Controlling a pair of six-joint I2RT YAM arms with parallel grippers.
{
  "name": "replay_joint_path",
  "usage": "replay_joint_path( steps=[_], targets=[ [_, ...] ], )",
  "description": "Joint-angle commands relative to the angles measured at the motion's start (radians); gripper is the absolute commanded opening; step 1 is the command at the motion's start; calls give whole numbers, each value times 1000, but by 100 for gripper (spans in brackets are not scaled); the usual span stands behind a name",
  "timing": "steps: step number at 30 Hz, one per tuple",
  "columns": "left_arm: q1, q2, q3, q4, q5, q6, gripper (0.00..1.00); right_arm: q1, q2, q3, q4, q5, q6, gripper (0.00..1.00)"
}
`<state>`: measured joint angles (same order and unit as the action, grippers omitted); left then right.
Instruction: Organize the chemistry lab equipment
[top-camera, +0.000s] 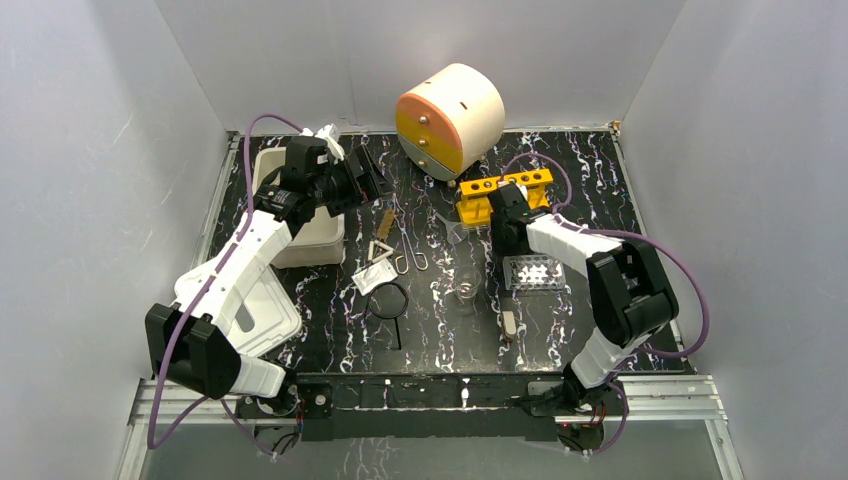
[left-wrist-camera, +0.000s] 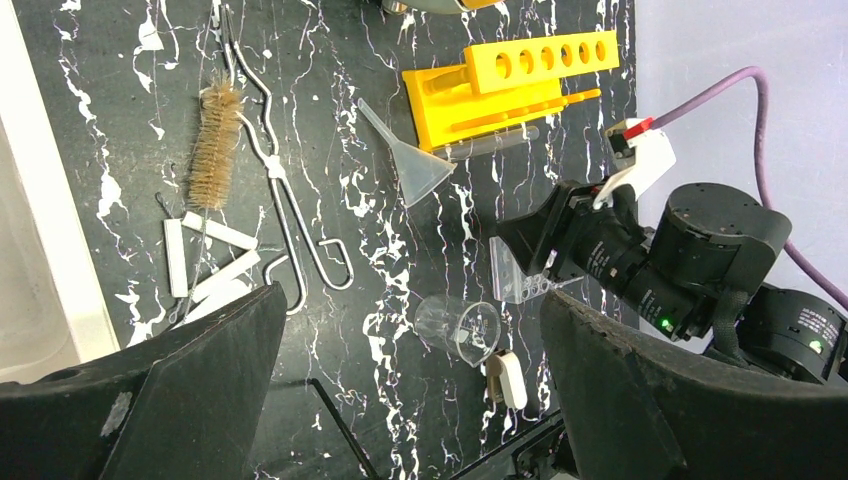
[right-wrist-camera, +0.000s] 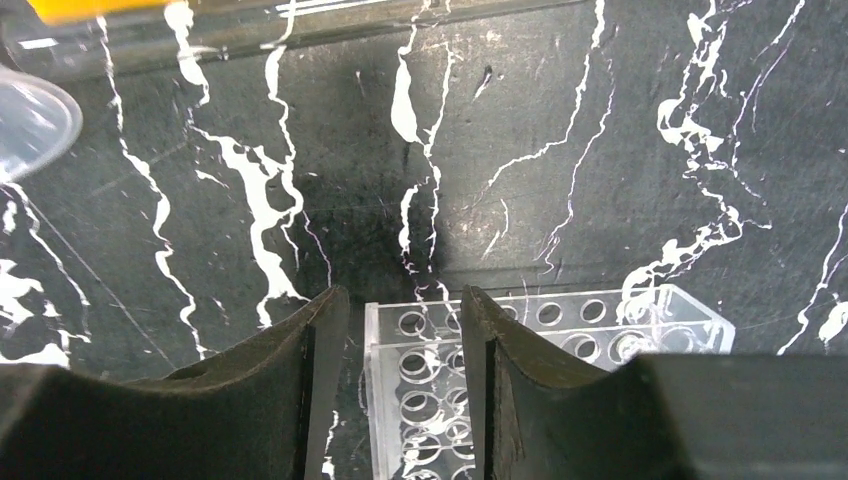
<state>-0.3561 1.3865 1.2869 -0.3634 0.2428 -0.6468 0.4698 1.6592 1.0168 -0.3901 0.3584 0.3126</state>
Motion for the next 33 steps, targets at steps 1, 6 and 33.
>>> replay_joint_path(
  steps=[1,6,33],
  targets=[
    [5,-20,12,6,7,13,98,-25,-14,97,-14,-3,116,56],
    [5,-22,18,-1,-2,17,98,-78,61,229,-105,-6,329,60],
    [4,-23,54,-35,-39,57,98,-155,243,304,-84,127,762,65]
  ],
)
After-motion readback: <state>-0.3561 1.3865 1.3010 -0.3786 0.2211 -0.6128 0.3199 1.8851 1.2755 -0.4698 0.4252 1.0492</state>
